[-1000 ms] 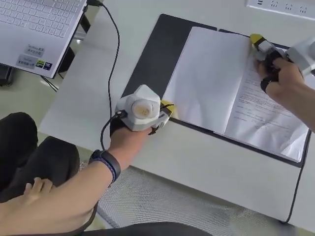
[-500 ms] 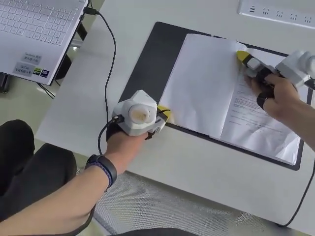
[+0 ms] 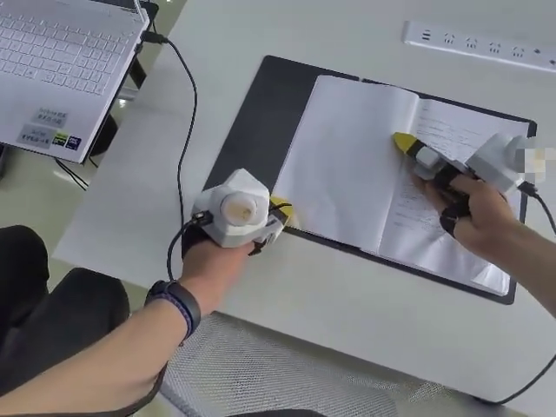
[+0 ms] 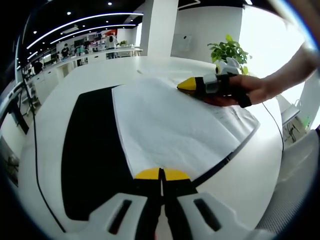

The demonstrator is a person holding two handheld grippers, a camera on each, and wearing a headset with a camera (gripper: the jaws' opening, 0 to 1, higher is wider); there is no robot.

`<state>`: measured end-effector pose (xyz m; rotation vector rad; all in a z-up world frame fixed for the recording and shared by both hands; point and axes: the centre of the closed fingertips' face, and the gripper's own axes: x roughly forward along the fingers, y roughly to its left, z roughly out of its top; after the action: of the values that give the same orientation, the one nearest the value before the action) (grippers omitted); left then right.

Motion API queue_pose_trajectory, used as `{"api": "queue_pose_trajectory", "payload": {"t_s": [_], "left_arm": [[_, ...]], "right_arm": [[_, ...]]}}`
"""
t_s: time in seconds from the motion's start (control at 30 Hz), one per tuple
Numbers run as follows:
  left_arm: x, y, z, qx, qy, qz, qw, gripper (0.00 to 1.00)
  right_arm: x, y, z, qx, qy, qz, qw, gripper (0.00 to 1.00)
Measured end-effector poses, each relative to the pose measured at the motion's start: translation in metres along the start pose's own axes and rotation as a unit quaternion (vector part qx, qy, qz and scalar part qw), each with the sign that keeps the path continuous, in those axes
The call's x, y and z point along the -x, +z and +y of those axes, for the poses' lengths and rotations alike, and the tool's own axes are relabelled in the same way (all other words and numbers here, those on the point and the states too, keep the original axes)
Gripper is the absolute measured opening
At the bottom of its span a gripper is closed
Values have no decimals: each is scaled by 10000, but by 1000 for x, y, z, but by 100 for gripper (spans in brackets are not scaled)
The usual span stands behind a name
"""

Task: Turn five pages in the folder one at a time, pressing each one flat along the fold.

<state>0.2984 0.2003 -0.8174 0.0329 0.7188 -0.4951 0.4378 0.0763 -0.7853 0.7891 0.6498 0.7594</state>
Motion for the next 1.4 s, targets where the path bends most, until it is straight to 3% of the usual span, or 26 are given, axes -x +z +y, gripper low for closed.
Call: {"api": "queue_pose_trajectory", "payload": {"t_s": [0.07,0.23,0.43,1.3,1.4], "left_arm": [[0,0,0,-8,1,1,10000,0],[0,-1,0,-16,6,-6,10000,0],[0,-1,0,-42,7,9,10000,0],[11,4,-8,-39,14,-58,10000,0],[11,5,-9,-54,7,-53,10000,0]], "right_arm": [[0,1,-6,-21,37,35,10000,0],[16,-22,18,-93,89,126,9998,0],[30,-45,37,-61,141,301,9994,0],[79,-122,57,-150,276,812,9962,0],[81,-123,53,-140,270,872,9957,0]]}}
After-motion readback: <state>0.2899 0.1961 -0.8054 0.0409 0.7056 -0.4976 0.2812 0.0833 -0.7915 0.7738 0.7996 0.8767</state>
